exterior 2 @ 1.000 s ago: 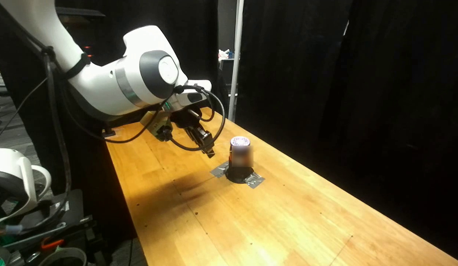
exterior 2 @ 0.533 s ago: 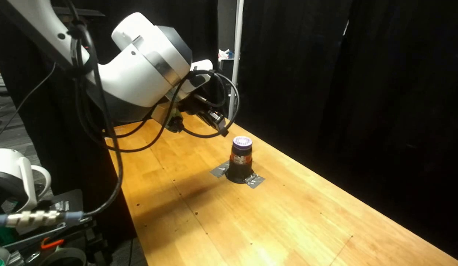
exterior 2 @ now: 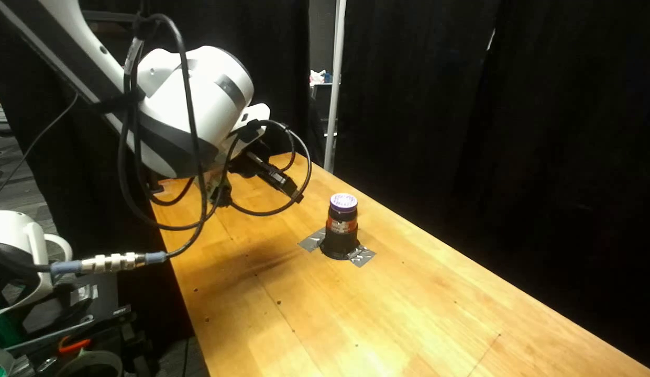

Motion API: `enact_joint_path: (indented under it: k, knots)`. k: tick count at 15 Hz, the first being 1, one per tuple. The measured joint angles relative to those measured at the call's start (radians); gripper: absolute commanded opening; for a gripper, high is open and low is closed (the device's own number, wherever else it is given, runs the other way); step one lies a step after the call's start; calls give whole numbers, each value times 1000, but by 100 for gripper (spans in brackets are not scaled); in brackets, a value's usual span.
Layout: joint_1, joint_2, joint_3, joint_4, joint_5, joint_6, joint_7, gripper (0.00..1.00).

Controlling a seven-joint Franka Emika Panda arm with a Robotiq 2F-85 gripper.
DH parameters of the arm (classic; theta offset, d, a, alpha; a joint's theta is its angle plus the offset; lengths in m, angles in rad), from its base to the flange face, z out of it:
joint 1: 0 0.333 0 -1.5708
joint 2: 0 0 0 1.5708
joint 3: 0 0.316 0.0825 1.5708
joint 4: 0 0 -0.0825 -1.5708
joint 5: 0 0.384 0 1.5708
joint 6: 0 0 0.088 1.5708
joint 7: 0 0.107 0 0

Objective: Put a rubber band around the cup

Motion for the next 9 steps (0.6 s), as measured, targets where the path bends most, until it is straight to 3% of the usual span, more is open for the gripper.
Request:
enact_joint_path:
  k: [3, 4, 7, 9]
  knots:
    - [0, 6, -8, -38, 210, 3, -183, 72]
    - [-40, 2, 34, -50, 294, -11, -261, 78]
    - [-233, -37, 252, -81, 545, -94, -479, 99]
    - [-306, -75, 357, -87, 715, -157, -614, 100]
